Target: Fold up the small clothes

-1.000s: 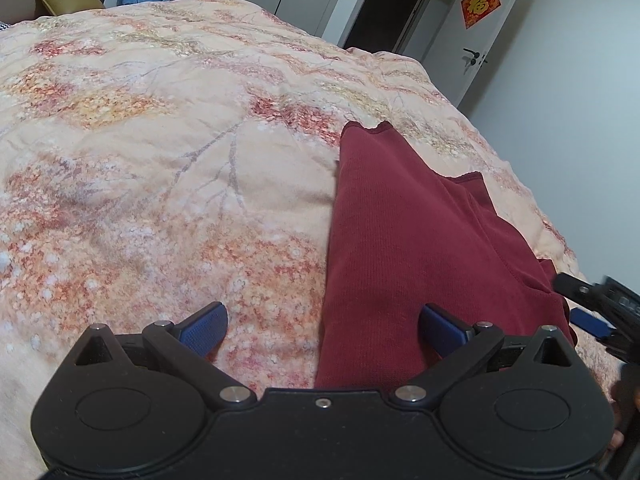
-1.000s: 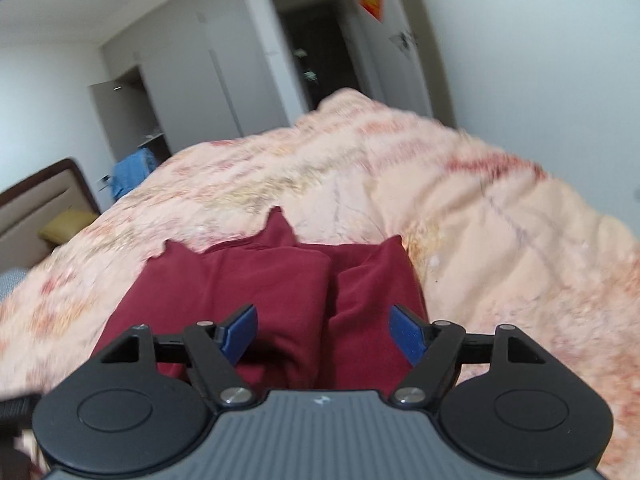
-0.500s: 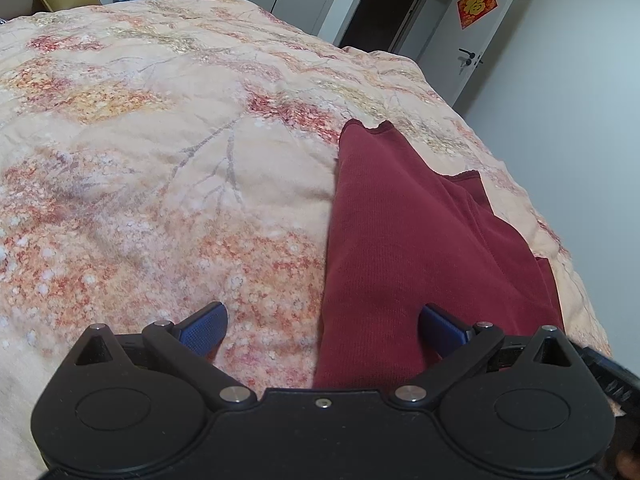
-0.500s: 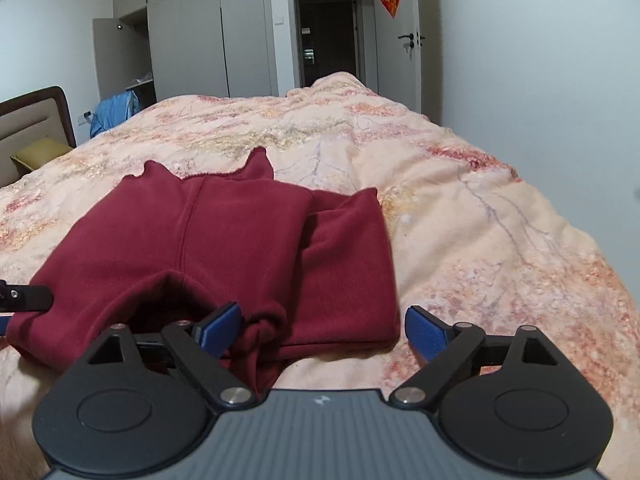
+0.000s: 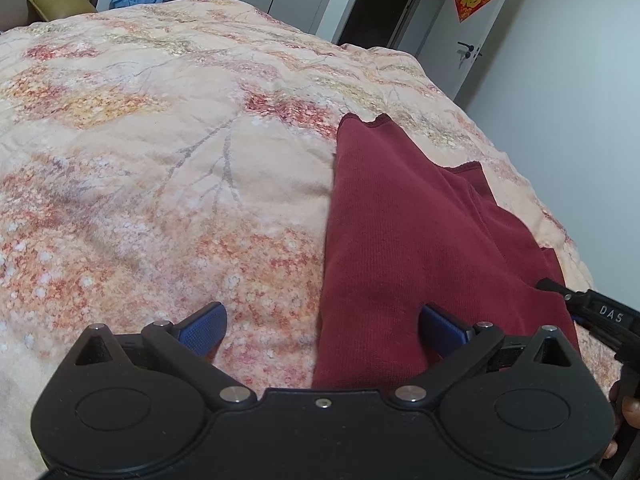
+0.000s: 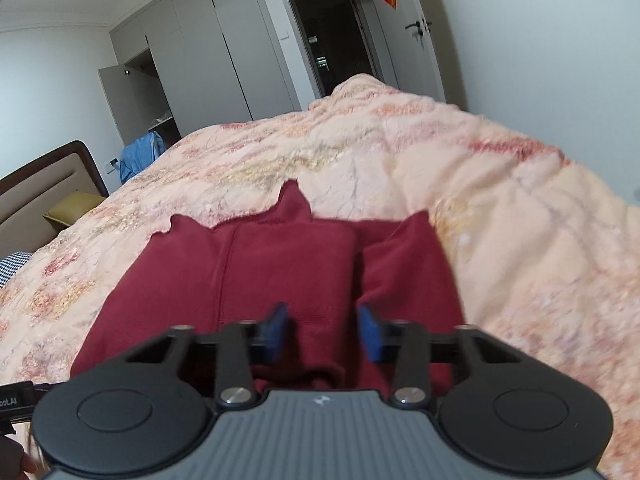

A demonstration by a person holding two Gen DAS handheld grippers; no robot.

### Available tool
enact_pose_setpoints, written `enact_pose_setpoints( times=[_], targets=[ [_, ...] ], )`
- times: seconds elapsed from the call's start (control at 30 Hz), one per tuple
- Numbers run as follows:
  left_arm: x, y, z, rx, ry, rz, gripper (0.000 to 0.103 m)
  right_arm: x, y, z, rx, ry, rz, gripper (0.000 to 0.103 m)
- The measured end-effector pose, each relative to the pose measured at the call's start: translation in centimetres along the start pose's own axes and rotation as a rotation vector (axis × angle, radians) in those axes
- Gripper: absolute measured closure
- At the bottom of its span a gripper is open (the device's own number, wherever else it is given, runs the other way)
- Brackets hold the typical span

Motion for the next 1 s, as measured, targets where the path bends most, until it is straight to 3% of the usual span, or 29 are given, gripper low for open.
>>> enact_pose_setpoints(
  times=[0.03,0.07,0.23,0.33,0.47,0.6,0.7,0.77,0.83,1.0],
  targets=[
    [-0.2,-0.2,0.1,0.001,0.0,0.003,0.001,0.1,-0.1,0.2,-0.02,-0.004,0.007,0.089],
    [-0.6,-0.4,0.2,0.0,0.011,0.004,0.001,0.3,-0.4,0.5,-0.052,-0.008,0.018,0.094],
    [-3.2,-1.6,1.5,-0.041,0.083,-0.013,0.001,0.9,-3.9,2.9,-0.194,0.002,0.108,0.096],
    [-4.5,-1.4,1.7,-0.042,0.104,-0.05,0.001,-0.9,-5.9,4.3,-0.246,0.059,0.103,0.096],
    [-4.4,0.3,0.0,0.037,0.088,-0.042,0.001,-4.9,-4.2,2.4,-0.13,0.089,0.008,0.096],
    [-4.0,0.6,-0.3,0.045,0.101,-0.036,0.001,-6.0,-1.2,1.2,-0.058,0.121,0.015,0.095],
    [-3.9,0.7,-0.3,0.045,0.099,-0.033,0.001,-5.6,-0.9,2.1,-0.088,0.133,0.02,0.085],
    [-4.0,0.6,-0.2,0.043,0.099,-0.033,0.001,-4.9,-0.9,2.9,-0.104,0.136,0.043,0.058],
    [-3.9,0.5,0.0,0.041,0.105,-0.019,0.001,-3.9,-0.4,4.2,-0.117,0.119,0.082,0.04],
    [-3.3,0.1,0.5,0.028,0.108,0.014,0.001,-1.0,2.4,7.4,-0.085,0.065,0.207,0.026]
  ],
)
Point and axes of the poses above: each gripper's, at about its wrist camera, not at the fingertips, and z roughly against the way its jaws point, x to its left, y to its underside, the point moved 9 cm from there along -z, roughly the way its jaws point, and after that the axes turned 10 degrees about -y, right-handed, at the moved point
